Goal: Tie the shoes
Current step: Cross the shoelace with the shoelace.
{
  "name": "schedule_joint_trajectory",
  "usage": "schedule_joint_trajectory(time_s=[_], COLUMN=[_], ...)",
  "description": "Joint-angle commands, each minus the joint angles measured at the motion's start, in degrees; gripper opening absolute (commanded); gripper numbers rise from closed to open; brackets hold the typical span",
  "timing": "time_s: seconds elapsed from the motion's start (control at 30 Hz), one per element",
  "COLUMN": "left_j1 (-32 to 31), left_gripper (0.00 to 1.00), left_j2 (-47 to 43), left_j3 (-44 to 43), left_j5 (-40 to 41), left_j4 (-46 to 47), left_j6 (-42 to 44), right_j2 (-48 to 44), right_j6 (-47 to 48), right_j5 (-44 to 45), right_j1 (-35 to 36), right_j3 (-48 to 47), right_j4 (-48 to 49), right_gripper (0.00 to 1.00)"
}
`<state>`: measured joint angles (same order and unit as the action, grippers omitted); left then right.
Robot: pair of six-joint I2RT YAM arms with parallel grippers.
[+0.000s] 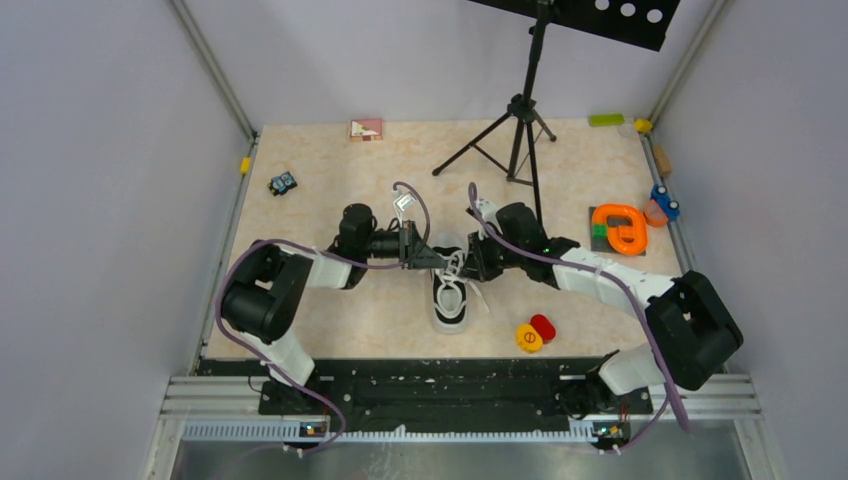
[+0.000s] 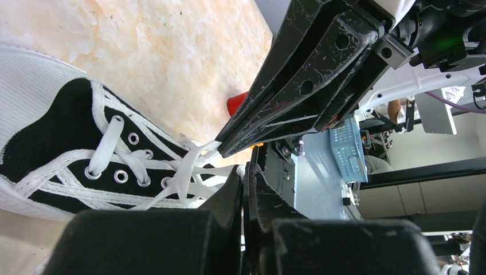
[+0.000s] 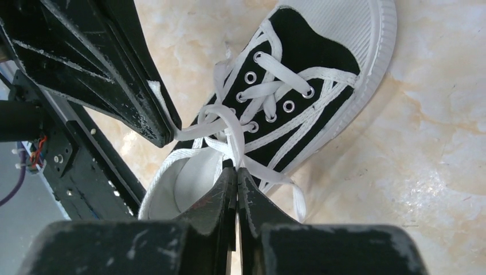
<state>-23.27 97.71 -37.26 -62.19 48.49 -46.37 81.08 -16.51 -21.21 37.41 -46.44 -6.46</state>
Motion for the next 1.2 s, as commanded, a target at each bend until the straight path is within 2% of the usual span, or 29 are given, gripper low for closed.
schedule_joint_trajectory(time_s=[0.0,0.37,0.6,1.17], left_j1=[0.3,0.2,0.2,-0.3], left_gripper=[0.00,0.00,0.00,0.00], left_j2=[-0.7,-0.2,-0.8,-6.2], left_j3=[0.2,-0.1,0.8,2.5], left_j5=[-1.2,-2.5,-1.9,-1.1], left_j4=[3.1,1.3,1.4,-1.6], left_j6=[0.4,1.0,1.3,2.3], right_j2=[-0.5,-2.6,-3.6,-0.7], right_j6=[0.4,4.7,7.2,7.0], right_j5=[-0.4,-1.5,-1.4,-0.5], right_j1=[-0.1,0.1,3.5,6.0], right_j3=[-1.1,-3.0,-4.5,-3.5], right_j4=[3.0,-1.5,-5.5,-3.7], right_gripper=[0.00,0.00,0.00,0.00])
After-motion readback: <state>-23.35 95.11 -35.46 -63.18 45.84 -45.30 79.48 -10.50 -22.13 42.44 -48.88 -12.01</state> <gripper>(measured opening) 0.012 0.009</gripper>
